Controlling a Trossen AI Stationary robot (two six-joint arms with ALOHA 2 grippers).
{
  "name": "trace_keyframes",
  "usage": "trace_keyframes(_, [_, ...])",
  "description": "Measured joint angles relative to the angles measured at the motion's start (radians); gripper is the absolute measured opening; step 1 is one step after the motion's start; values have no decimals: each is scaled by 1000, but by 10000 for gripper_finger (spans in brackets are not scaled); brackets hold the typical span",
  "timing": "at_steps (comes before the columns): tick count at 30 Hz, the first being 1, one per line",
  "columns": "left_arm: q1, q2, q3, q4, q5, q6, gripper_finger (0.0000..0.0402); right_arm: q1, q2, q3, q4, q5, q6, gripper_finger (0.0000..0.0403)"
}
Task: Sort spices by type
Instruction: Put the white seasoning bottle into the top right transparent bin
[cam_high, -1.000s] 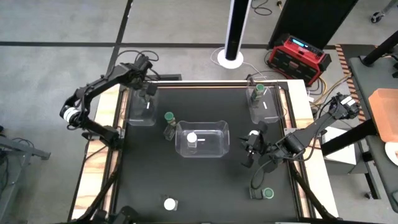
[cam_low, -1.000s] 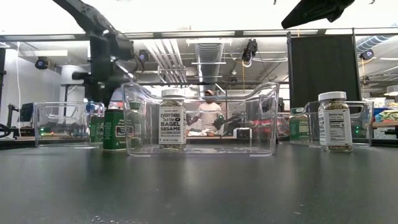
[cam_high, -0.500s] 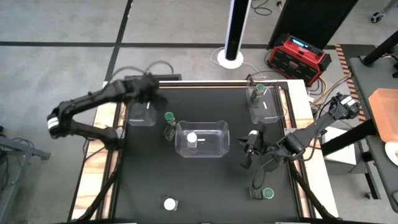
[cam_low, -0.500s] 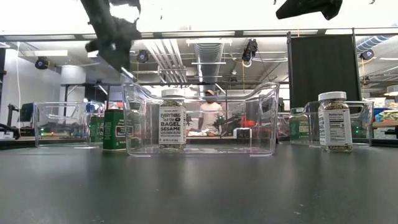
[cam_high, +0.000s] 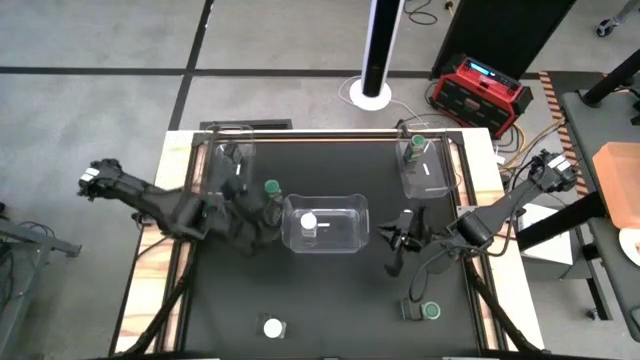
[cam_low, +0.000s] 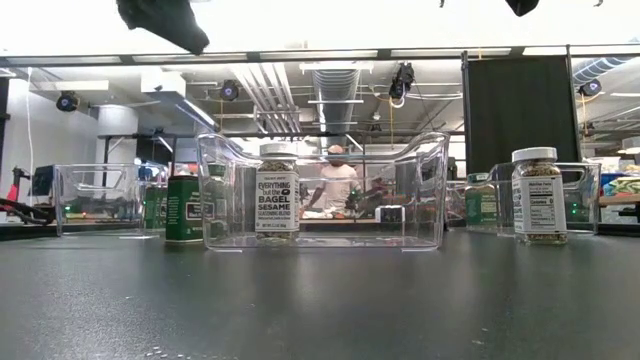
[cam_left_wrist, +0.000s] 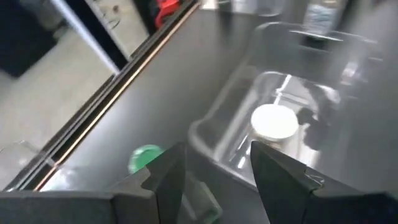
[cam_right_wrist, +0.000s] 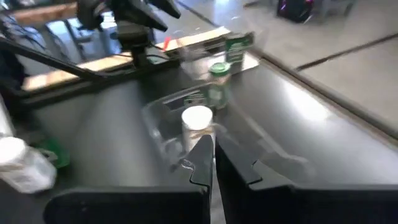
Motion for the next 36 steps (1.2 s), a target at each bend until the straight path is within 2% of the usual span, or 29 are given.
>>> trace_keyframes(4, [-109, 36, 0, 4, -15, -28, 165, 1, 41, 43, -14, -86, 34, 9])
trace_keyframes(11, [-238, 98, 0, 11, 1, -49, 165, 11, 167, 127, -27, -395, -11, 9])
trace_keyframes(13, [-264, 114, 0, 20, 14, -49, 165, 26, 203, 149, -42, -438, -25, 9])
trace_keyframes(22, [-350, 159, 0, 115, 113, -48, 165, 113, 284, 245, -217, -431, 88, 9])
trace_keyframes(29, [-413, 196, 0, 238, 121, -52, 165, 170, 300, 251, -213, -348, 79, 9])
trace_keyframes(31, [-422, 203, 0, 273, 150, -54, 166, 178, 301, 246, -213, -342, 77, 9])
trace_keyframes(36, [-449, 228, 0, 340, 209, -63, 194, 178, 301, 231, -209, -304, 56, 9])
